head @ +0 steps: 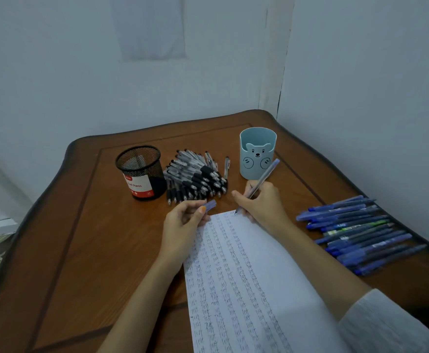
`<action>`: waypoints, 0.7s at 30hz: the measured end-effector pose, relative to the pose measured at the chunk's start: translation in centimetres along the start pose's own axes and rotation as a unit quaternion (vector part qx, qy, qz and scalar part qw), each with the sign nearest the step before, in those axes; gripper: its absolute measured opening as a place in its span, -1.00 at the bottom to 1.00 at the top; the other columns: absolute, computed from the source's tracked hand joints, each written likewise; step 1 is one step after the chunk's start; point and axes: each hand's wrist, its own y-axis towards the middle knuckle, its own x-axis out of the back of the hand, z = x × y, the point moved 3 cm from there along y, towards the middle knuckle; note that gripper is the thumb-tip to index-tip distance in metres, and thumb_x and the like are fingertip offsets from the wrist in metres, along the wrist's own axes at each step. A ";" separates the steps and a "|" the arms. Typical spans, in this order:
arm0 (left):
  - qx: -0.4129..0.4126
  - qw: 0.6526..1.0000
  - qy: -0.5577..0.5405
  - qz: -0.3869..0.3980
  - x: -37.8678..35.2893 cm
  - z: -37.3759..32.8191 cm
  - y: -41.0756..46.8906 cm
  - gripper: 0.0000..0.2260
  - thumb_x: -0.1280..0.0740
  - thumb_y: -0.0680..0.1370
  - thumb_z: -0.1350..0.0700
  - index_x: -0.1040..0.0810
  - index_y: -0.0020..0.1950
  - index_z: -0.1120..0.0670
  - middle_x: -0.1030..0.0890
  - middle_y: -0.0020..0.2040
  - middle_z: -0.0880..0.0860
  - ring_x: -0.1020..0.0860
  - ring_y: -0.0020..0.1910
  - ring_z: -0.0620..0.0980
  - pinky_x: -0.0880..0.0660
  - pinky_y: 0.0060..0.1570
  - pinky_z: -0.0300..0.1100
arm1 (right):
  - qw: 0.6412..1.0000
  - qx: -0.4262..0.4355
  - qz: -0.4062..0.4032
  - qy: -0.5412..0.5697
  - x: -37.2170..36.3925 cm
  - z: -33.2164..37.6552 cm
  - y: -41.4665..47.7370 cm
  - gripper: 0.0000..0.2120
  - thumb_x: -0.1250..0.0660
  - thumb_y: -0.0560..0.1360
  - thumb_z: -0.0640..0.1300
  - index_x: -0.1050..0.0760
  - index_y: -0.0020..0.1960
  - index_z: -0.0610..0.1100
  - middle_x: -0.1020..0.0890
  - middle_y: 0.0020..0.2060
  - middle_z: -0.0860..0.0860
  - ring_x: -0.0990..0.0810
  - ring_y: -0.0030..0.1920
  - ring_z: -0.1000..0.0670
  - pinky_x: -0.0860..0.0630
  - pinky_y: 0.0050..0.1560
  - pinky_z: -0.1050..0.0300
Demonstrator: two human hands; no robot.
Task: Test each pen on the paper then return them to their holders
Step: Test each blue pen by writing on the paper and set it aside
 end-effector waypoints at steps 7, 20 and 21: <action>-0.006 1.000 -0.003 -0.006 -0.1 -0.2 -0.1 -0.87 -0.30 0.56 0.26 -0.59 0.06 0.14 -0.65 -0.14 0.12 -0.64 -0.15 -0.05 -0.55 -0.10 -0.32 | 0.999 0.033 0.005 0.010 -0.4 -0.2 -0.2 -0.70 -0.39 0.47 -0.33 -0.35 -0.36 -0.23 -0.53 -0.45 -0.34 -0.42 -0.64 0.10 -0.29 -0.61 0.28; -0.010 1.000 0.004 -0.006 -0.1 -0.3 -0.2 -0.85 -0.31 0.56 0.25 -0.59 0.10 0.18 -0.66 -0.13 0.09 -0.63 -0.15 -0.10 -0.55 -0.09 -0.33 | 1.000 0.028 0.011 -0.006 -0.4 -0.3 0.0 -0.70 -0.40 0.44 -0.35 -0.37 -0.38 -0.21 -0.52 -0.46 -0.27 -0.46 -0.59 0.07 -0.34 -0.57 0.29; -0.010 1.000 0.005 -0.006 -0.1 -0.2 -0.2 -0.85 -0.31 0.56 0.25 -0.59 0.10 0.18 -0.66 -0.12 0.09 -0.63 -0.15 -0.10 -0.55 -0.09 -0.32 | 1.000 0.028 0.008 -0.005 -0.3 -0.4 0.0 -0.71 -0.40 0.45 -0.34 -0.37 -0.37 -0.23 -0.52 -0.46 -0.26 -0.46 -0.60 0.07 -0.34 -0.58 0.29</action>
